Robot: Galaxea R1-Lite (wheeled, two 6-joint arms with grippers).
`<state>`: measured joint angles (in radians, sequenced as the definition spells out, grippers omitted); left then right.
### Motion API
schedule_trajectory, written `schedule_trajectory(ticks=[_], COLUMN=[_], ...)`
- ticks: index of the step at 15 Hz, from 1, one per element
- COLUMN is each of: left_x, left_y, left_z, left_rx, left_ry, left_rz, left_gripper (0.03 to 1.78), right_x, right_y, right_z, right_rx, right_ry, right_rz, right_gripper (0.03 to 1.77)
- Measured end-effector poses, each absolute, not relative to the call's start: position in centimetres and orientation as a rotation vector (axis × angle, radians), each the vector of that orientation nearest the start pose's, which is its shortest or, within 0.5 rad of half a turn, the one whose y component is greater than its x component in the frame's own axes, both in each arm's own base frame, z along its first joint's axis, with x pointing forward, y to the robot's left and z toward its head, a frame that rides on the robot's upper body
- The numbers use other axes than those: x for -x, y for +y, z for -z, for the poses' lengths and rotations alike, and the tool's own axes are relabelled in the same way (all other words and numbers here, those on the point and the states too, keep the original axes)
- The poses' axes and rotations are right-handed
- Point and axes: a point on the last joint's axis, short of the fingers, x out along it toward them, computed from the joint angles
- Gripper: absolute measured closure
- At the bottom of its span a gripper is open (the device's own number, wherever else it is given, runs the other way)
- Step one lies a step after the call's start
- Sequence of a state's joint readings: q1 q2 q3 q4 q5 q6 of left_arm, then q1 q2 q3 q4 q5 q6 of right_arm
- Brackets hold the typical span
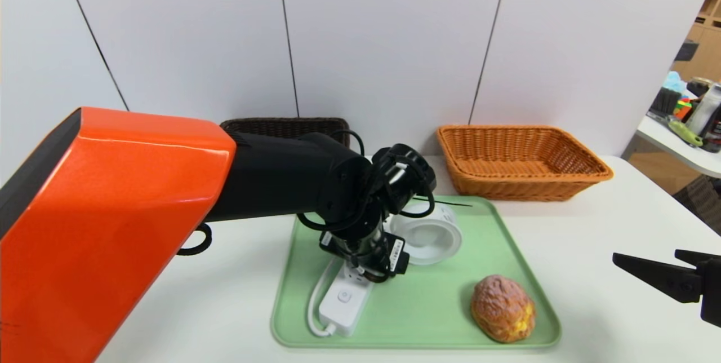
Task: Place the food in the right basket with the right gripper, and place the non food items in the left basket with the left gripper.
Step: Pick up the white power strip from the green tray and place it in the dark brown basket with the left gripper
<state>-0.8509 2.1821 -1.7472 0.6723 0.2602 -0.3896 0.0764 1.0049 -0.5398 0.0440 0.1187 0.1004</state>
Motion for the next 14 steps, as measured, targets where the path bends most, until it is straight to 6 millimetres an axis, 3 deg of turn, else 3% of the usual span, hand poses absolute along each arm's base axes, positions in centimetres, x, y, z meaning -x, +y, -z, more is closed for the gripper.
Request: schedule_trajectory(ticks=[11, 14], left_x=[-27.35, -27.36], left_y=[-30.25, -30.23], left_z=[-14.92, -14.91], left_rx=[-0.242, -0.243], left_ry=[1.023, 1.023], left_rz=[0.325, 0.325], left_gripper=[0.13, 0.64], right_x=[-11.73, -11.7], right_y=[1.17, 1.17], right_z=[-19.33, -19.31], right_rx=[-0.109, -0.109], right_ry=[0.514, 0.515], right_rz=[-0.166, -0.167], right_gripper=[0.1, 0.1])
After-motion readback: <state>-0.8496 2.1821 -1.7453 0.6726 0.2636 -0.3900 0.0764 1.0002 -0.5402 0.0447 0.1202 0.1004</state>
